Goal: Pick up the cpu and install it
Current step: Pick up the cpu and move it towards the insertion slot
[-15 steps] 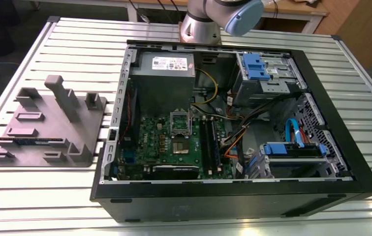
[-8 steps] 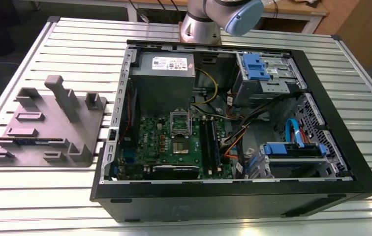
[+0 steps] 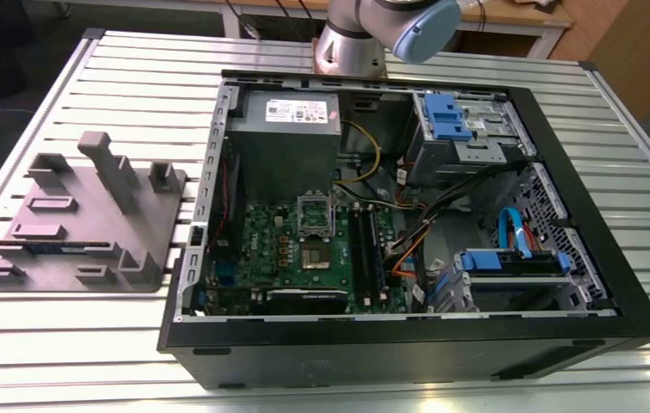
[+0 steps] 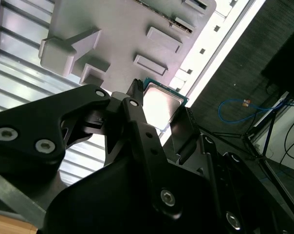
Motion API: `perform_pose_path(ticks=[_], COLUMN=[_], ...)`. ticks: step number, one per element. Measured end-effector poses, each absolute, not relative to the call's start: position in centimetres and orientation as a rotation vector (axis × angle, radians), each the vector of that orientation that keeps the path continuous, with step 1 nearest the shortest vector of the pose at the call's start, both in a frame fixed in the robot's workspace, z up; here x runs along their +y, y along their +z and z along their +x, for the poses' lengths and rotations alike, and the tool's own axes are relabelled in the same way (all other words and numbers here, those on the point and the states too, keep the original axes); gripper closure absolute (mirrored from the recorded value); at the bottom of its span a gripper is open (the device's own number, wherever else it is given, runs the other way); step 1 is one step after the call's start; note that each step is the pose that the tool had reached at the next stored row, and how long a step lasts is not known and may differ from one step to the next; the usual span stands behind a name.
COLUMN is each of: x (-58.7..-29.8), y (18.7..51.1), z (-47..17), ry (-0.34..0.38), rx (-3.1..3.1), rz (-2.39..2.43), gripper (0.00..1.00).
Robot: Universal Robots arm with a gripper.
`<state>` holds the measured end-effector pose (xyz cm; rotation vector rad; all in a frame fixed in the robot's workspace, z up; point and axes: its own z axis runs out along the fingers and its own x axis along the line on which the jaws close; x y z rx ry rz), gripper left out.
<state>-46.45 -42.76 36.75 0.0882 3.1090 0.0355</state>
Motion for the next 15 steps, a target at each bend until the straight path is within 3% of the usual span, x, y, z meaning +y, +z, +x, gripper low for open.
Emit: perform_pose_path(ticks=[15], x=[-42.76], y=[37.03], z=[-45.97], ry=[0.036], rx=[3.109], rz=[0.088], gripper=[0.53])
